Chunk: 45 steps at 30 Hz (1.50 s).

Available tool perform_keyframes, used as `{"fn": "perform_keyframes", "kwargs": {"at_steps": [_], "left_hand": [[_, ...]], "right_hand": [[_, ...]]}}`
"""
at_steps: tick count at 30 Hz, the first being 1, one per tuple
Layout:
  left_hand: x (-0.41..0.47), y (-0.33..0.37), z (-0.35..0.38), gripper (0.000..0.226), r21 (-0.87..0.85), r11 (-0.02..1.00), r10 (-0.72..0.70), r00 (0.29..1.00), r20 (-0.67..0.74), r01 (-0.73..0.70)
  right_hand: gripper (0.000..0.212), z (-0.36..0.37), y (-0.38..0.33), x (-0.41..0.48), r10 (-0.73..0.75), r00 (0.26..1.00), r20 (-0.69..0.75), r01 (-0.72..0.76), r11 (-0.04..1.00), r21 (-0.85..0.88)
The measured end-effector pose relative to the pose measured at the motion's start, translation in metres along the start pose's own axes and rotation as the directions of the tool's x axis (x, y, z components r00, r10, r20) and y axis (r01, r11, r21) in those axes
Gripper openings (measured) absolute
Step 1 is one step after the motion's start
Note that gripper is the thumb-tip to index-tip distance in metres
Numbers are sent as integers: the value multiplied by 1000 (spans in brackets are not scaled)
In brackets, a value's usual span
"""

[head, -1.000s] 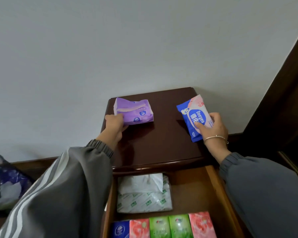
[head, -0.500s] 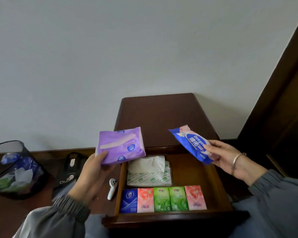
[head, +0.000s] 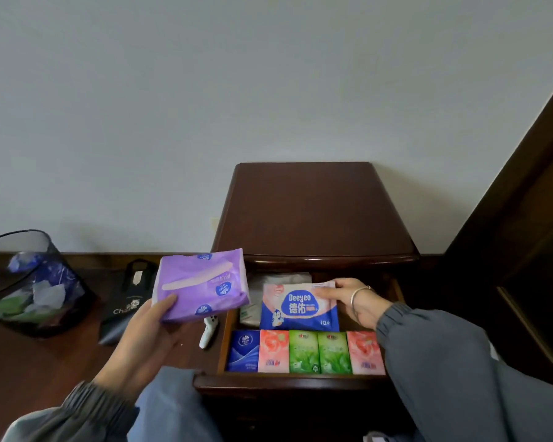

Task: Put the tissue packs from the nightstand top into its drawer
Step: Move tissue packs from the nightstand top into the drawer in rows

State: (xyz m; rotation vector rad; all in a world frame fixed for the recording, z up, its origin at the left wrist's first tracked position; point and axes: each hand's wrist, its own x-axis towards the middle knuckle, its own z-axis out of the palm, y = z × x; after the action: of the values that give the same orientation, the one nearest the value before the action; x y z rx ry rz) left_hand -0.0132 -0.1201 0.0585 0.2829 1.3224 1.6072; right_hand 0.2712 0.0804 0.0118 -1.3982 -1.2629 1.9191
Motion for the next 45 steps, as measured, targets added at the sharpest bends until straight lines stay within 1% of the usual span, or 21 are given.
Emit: {"fn": "perform_keyframes", "kwargs": {"at_steps": [2, 4, 6, 8, 10, 12, 14, 16, 18, 21, 24, 26, 28, 30, 32, 33, 35, 37, 39, 42, 45], "left_hand": [[1, -3, -6, 24, -1, 1000, -10, 1000, 1, 10], [0, -7, -8, 23, 1, 1000, -18, 1000, 13, 18], [0, -13, -7, 27, 25, 999, -20, 999, 33, 19], [-1, -19, 0, 29, 56, 998, -16, 999, 49, 13], [-1, -26, 11, 31, 62, 998, -24, 997, 72, 20], [-1, -34, 29, 34, 62, 996, -63, 991, 117, 56], [-1, -42, 52, 37, 83, 992, -104, 982, 156, 92], [-2, -50, 75, 37, 118, 987, -126, 974, 189, 105], [-6, -57, 97, 37, 143, 983, -142, 963, 227, 112], [-14, -69, 121, 36, 168, 977, -175, 940, 293, 130], [-22, -81, 134, 33, 321, 940, -241, 897, 370, 120], [-25, -84, 133, 34, 514, 858, -196, 916, 349, -12], [-21, -83, 121, 32, 665, 720, 0, 957, 288, -200], [-14, -79, 99, 36, 797, 519, 195, 951, 241, -309], [-6, -75, 73, 43, 910, 337, 290, 946, 144, -242], [-3, -74, 60, 45, 940, 289, 305, 948, 88, -180], [-1, -78, 39, 50, 966, 242, 279, 960, 16, -86], [-1, -84, 30, 54, 973, 228, 211, 977, -10, -40], [0, -88, 29, 55, 974, 224, 167, 986, -19, -19], [1, -87, 35, 42, 986, 165, 140, 990, 9, -32], [-2, -86, 39, 39, 994, 112, 123, 992, -8, -6]], "right_hand": [[13, 17, 5, 9, 21, 1000, 18, -22, 999, 34], [24, 29, 8, 15, 51, 999, 5, -51, 998, 38], [35, 33, 10, 16, 42, 995, -86, -52, 991, -122], [37, 32, 6, 11, -94, 978, -184, 18, 925, -379], [32, 28, -3, -6, -246, 960, -137, 150, 860, -488], [19, 23, -14, -31, -257, 966, -15, 228, 881, -414], [15, 16, -23, -54, -145, 982, 117, 176, 930, -324], [15, 4, -27, -72, -24, 982, 189, 72, 966, -249], [18, -10, -24, -82, -7, 985, 175, 40, 981, -190], [25, -29, -16, -92, -35, 998, 58, 41, 994, -97], [26, -50, -8, -99, 16, 998, -59, -16, 1000, 3], [25, -68, -5, -103, 43, 990, -137, -43, 999, 8], [28, -87, -4, -104, 36, 970, -240, -38, 999, -3], [33, -104, -3, -99, 5, 931, -365, -24, 999, -47], [36, -114, -2, -90, -36, 885, -464, -28, 991, -129], [37, -116, -1, -84, -57, 869, -491, -34, 984, -175], [37, -112, 0, -74, -102, 847, -522, -59, 958, -282], [37, -104, 2, -63, -143, 829, -540, -98, 914, -393], [35, -94, 5, -55, -189, 828, -529, -113, 866, -487], [29, -75, 4, -49, -260, 838, -479, -108, 781, -615], [27, -64, 4, -46, -286, 846, -450, -169, 656, -735]]}}
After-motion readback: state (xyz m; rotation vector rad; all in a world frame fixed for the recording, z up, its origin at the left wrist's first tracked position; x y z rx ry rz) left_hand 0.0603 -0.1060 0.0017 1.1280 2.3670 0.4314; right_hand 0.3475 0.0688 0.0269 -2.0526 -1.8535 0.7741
